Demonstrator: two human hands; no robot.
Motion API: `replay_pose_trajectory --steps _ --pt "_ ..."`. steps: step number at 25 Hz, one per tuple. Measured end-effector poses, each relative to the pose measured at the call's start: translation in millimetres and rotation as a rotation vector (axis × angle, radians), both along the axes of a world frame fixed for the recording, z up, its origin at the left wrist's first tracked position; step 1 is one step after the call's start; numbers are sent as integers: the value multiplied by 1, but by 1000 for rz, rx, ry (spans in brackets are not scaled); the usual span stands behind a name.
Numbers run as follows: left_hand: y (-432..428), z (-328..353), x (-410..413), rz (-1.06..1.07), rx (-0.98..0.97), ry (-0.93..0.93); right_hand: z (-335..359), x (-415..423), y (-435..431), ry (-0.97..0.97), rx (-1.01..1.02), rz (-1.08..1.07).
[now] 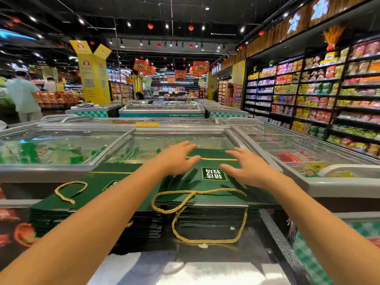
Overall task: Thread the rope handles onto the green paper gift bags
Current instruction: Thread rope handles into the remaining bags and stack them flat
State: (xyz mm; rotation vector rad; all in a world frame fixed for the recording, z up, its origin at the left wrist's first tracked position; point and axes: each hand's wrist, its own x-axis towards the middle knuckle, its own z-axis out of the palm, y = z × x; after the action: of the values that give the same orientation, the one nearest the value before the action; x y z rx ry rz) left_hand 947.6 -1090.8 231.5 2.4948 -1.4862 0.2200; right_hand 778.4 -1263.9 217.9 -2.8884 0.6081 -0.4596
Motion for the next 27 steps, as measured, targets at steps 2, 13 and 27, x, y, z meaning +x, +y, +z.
replay_pose_trajectory --steps 2,13,27 --pt "-21 -9 8 9 141 -41 -7 28 -4 130 -42 6" --pt "-48 -75 29 38 265 17 -74 52 -28 225 9 -18" --pt "34 -47 22 40 -103 67 -21 49 16 -18 -132 88"
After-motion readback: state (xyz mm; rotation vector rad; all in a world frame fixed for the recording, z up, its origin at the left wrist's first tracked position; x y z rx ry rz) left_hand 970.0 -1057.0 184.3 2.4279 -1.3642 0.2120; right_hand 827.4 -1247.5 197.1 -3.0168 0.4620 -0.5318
